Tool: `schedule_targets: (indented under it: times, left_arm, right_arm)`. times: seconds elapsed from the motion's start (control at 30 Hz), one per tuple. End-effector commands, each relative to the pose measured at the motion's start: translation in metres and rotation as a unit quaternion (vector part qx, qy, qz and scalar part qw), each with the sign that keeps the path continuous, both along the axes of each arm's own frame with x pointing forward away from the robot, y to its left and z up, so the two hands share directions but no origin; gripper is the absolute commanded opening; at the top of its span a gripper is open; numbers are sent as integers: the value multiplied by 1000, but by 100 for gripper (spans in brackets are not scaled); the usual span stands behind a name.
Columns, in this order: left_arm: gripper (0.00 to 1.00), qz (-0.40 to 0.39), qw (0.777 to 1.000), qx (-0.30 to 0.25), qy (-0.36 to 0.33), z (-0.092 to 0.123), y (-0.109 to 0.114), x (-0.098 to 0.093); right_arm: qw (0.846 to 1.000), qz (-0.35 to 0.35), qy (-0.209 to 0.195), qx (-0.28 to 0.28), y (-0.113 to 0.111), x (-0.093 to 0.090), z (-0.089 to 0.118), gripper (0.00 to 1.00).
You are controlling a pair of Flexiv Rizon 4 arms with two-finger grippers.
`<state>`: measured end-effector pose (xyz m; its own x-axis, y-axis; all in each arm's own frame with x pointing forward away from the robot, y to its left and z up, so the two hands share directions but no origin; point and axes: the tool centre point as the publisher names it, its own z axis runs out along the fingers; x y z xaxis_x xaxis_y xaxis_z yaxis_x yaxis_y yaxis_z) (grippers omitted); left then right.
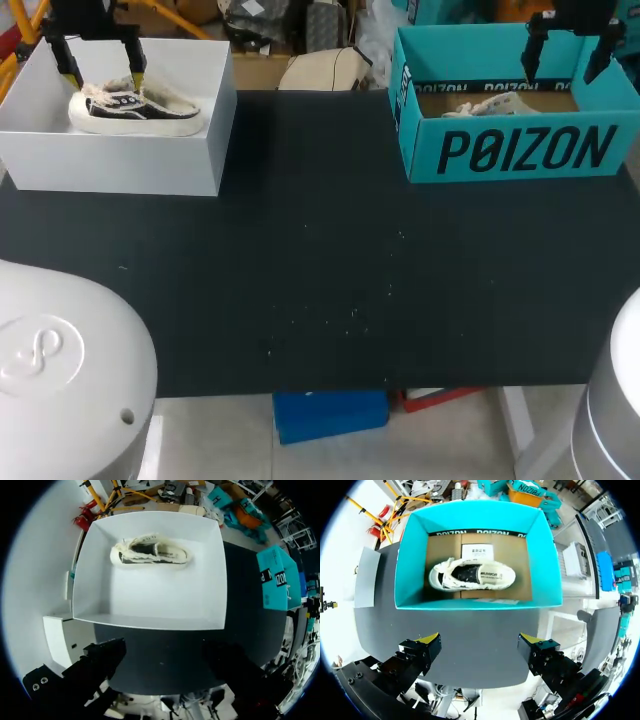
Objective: Take the shoe out of the shoebox, open the shoe tongue, remove and reinsert the insole, then place the shoe into the shoebox
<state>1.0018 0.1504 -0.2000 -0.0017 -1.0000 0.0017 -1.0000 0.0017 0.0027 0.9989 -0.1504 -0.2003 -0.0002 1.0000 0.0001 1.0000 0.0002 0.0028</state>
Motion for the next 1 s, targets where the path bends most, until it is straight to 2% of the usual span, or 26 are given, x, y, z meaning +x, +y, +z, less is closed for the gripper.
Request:
schedule_targets:
  times: [0.03, 0.13, 0.23, 0.33, 0.4, 0.5, 0.53, 1.0]
  left_arm:
    - [100, -18, 1000, 7, 3, 0, -1, 1]
    - [100, -99, 995, 8, -6, 1, -4, 3]
    - [100, -194, 980, 25, -29, 5, -7, 4]
    - [100, -325, 945, 8, -49, 10, -9, 2]
    - [100, -436, 898, -16, -55, 14, -7, -3]
    - [100, -591, 804, -17, -53, 15, -1, -14]
    - [100, -623, 781, -24, -45, 16, 1, -16]
    - [100, -623, 781, -24, -45, 16, 1, -16]
  right_arm:
    - [1000, 0, 0, 0, 0, 0, 0, 100]
    - [1000, 0, 0, 0, 0, 0, 0, 100]
    - [1000, 0, 0, 0, 0, 0, 0, 100]
    - [1000, 0, 0, 0, 0, 0, 0, 100]
    - [1000, 0, 0, 0, 0, 0, 0, 100]
    - [1000, 0, 0, 0, 0, 0, 0, 100]
    - [1000, 0, 0, 0, 0, 0, 0, 100]
    - [1000, 0, 0, 0, 0, 0, 0, 100]
